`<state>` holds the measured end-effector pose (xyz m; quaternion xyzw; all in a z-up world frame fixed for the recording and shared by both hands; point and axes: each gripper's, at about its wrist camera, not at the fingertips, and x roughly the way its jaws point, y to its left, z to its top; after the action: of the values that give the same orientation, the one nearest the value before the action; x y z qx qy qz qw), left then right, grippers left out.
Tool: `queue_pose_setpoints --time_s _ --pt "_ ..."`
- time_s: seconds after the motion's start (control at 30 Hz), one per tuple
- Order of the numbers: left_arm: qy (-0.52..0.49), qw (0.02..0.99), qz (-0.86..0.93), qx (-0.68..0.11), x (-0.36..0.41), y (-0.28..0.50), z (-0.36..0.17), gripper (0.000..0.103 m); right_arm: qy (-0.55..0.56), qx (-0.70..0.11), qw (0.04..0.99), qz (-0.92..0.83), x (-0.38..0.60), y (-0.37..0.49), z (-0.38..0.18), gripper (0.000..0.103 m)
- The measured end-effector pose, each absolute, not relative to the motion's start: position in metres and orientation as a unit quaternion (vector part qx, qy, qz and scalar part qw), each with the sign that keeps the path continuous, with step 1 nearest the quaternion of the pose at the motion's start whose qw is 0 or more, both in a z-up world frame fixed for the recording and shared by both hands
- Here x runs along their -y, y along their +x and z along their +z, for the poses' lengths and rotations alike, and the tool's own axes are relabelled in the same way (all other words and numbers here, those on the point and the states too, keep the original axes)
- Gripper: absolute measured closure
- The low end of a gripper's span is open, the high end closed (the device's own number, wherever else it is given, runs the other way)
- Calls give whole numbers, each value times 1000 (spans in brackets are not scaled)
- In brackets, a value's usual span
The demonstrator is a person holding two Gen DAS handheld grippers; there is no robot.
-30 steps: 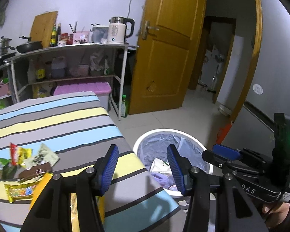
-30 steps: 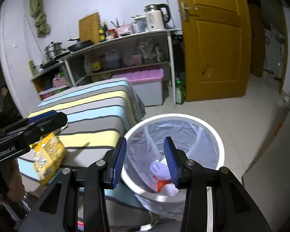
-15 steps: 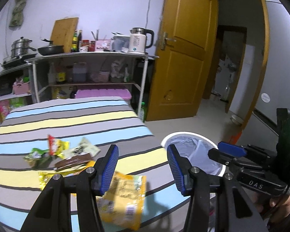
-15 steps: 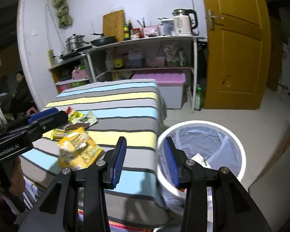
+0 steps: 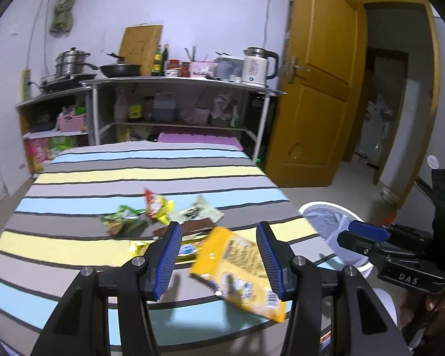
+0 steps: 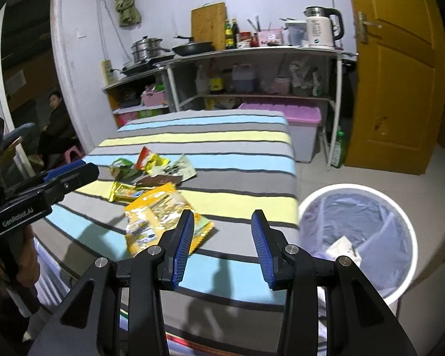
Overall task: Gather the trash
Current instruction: 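Move both grippers back over the table toward the yellow snack bag, then grasp the yellow snack bag with the right gripper while the left grasps the gold wrapper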
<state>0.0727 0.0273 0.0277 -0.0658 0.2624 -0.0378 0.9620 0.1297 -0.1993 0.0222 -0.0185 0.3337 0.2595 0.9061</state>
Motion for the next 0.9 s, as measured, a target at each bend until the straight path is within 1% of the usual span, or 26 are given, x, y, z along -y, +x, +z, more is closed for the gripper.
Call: queue_pose_setpoints --time_s 0.4,0.47,0.53,0.57,0.9 --pt "-82 959 15 -271 -77 58 10 51 -49 -364 885 286 166 142 2 60" --pt "-86 957 20 -277 -85 59 5 51 -58 -364 882 292 159 144 1 58" --pt "-90 955 23 -282 -90 61 2 51 -66 -365 879 299 153 149 -1 52" --pt "-91 954 24 -285 -92 63 1 51 -70 -367 877 302 149 152 -3 52" --pt "-100 949 28 -297 -105 74 -10 51 -111 -394 850 333 117 187 -24 51"
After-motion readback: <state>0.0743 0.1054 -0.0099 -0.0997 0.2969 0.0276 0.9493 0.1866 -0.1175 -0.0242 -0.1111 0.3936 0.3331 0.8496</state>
